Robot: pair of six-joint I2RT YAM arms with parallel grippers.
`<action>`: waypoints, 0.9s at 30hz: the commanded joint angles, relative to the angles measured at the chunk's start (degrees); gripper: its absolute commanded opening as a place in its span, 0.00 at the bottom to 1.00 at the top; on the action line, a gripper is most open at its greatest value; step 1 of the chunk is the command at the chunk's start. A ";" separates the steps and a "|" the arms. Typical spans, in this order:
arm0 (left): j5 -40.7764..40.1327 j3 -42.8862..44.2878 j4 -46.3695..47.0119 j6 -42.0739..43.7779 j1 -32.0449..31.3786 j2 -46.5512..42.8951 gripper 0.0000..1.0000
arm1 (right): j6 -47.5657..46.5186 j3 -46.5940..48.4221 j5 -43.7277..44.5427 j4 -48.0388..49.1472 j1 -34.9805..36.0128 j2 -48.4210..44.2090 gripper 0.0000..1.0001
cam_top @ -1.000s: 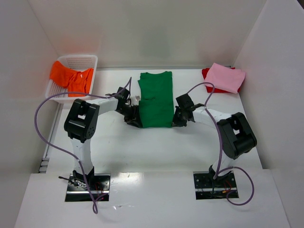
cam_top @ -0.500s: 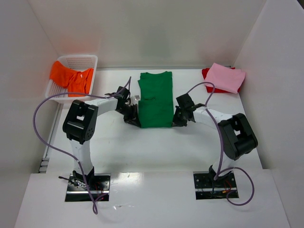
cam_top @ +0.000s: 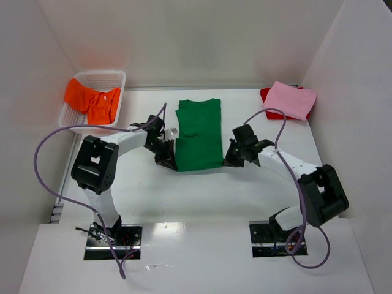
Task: Fold and stack the t-shirts
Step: Fold the long partially folded tshirt into a neat square
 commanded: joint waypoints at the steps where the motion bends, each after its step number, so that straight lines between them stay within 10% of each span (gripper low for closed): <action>1: -1.13 0.64 -5.63 1.58 0.33 -6.25 0.00 | 1.12 -0.44 1.57 -3.74 0.50 -5.51 0.00; 9: -5.11 7.26 -6.95 -0.11 4.19 -11.23 0.00 | 0.89 6.72 7.61 -5.42 0.50 -6.50 0.00; 27: 2.09 33.78 -7.62 2.79 8.50 7.61 0.00 | -5.44 29.84 11.77 1.08 -4.51 11.18 0.00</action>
